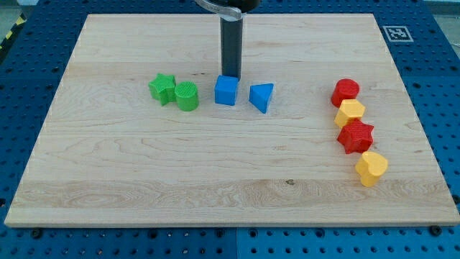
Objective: Make a horizontal line out of green blocks and blue cube
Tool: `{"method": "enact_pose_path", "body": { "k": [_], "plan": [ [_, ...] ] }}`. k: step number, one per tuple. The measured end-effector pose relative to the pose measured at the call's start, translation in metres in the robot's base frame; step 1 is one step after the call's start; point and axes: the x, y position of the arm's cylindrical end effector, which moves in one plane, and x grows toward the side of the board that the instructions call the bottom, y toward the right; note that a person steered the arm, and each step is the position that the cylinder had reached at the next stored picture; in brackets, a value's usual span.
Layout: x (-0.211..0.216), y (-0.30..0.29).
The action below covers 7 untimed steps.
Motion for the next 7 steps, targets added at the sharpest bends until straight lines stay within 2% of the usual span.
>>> {"method": "enact_pose_path", "body": {
  "k": [5,7],
  "plan": [
    [0.011,-0.027],
    [-0.007,-0.045]
  ]
}}
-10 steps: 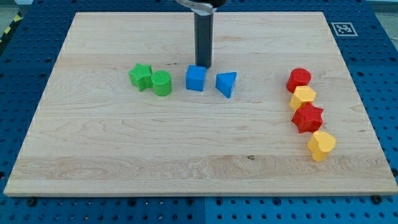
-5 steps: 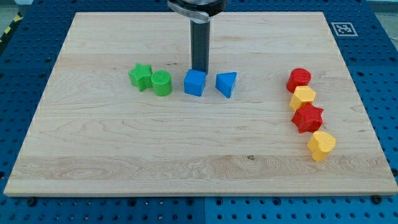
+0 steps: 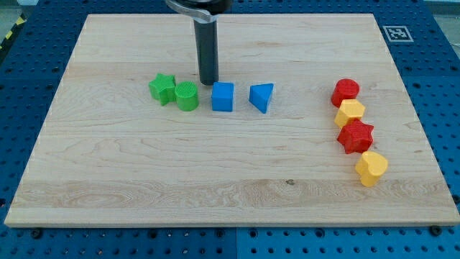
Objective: Make a horizontal line out of green blocks and blue cube
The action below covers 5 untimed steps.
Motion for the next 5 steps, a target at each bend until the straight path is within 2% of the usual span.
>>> {"method": "enact_pose_path", "body": {
  "k": [3,5],
  "plan": [
    [-0.005,-0.078],
    [0.007,-0.08]
  ]
}}
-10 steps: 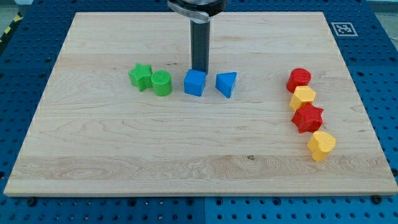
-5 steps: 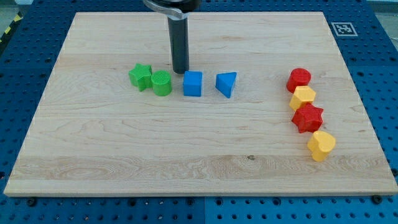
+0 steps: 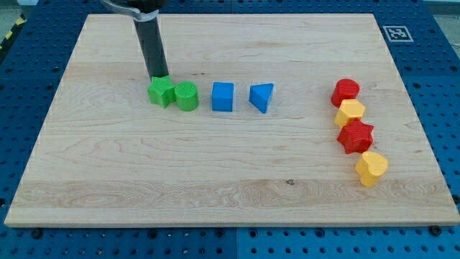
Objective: Make a horizontal line out of green blocks and blue cube
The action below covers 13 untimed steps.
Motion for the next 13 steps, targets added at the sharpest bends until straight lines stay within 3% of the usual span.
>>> {"method": "enact_pose_path", "body": {
  "k": [4,5,7,9,11,13],
  "plan": [
    [0.01,-0.002],
    [-0.001,-0.013],
    [-0.074,-0.006],
    [-0.074,0.062],
    [-0.074,0.087],
    [-0.074,0.217]
  ]
}}
